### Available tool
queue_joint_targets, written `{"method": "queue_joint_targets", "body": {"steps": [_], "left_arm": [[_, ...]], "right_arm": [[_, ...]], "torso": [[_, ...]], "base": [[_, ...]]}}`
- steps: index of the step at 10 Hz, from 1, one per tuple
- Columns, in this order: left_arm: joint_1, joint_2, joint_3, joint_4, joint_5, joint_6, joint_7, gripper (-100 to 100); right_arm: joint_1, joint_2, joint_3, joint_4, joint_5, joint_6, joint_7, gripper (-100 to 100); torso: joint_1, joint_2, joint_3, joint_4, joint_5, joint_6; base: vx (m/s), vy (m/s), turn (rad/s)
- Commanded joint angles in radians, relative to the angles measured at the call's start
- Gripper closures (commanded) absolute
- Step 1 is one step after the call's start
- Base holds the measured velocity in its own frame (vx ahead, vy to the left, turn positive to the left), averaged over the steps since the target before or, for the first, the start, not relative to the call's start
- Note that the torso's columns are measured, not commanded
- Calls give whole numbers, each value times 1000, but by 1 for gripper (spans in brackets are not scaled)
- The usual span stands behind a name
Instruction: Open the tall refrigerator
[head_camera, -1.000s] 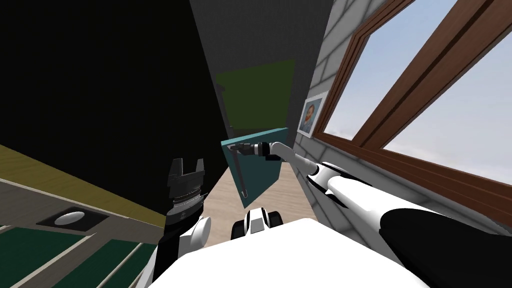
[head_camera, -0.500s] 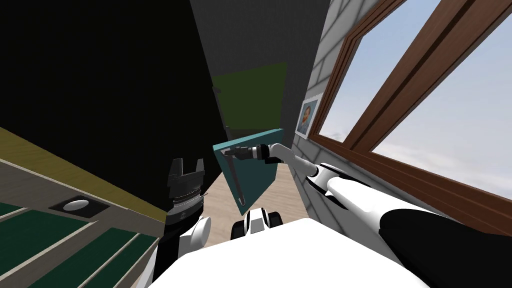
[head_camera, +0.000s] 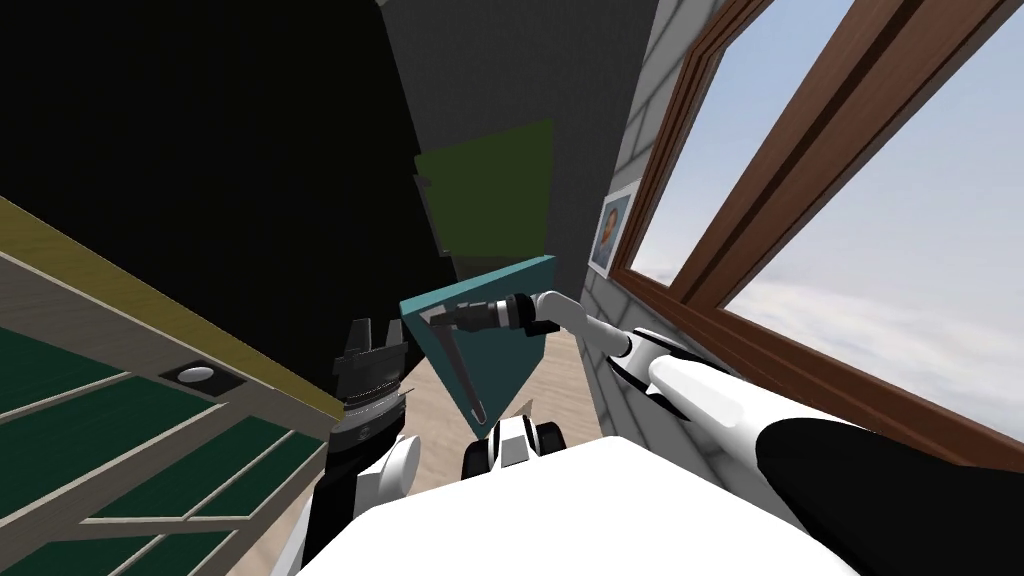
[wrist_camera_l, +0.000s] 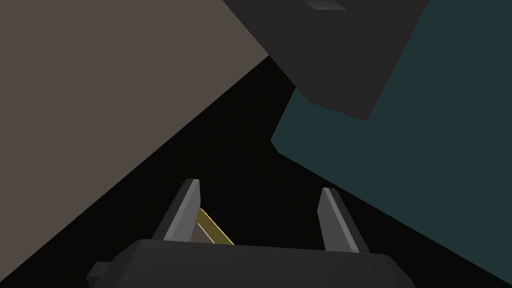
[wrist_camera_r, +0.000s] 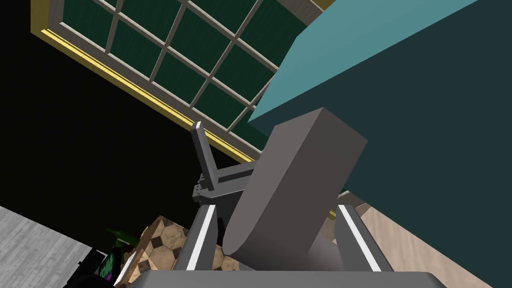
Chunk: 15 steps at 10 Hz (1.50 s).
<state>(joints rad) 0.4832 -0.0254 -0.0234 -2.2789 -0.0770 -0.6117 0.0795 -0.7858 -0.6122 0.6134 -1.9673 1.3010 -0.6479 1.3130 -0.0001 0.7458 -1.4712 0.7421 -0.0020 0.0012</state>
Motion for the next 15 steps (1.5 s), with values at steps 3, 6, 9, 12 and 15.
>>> {"method": "queue_joint_targets", "body": {"steps": [3,6,9,12,15], "left_arm": [[5,0,1,3,0,0,0,0],[5,0,1,3,0,0,0,0],[5,0,1,3,0,0,0,0],[5,0,1,3,0,0,0,0],[5,0,1,3,0,0,0,0]], "right_arm": [[-79,-31,-48,-1,-44,-36,-66,-100],[-104,-40,-62,3,-56,-45,-88,-100],[-130,-49,-77,7,-67,-55,-110,-100],[-108,-56,-49,14,-62,-79,-111,-100],[-98,-62,-36,21,-58,-89,-111,0]], "torso": [[2,-1,-2,1,1,-1],[-4,6,0,10,-2,-2],[-9,12,2,16,-6,-1],[-10,13,3,16,-6,0],[0,0,-1,3,1,-2]], "base": [[-19,14,-20],[-5,24,-2],[-7,10,0],[3,1,1],[4,-4,-9]]}}
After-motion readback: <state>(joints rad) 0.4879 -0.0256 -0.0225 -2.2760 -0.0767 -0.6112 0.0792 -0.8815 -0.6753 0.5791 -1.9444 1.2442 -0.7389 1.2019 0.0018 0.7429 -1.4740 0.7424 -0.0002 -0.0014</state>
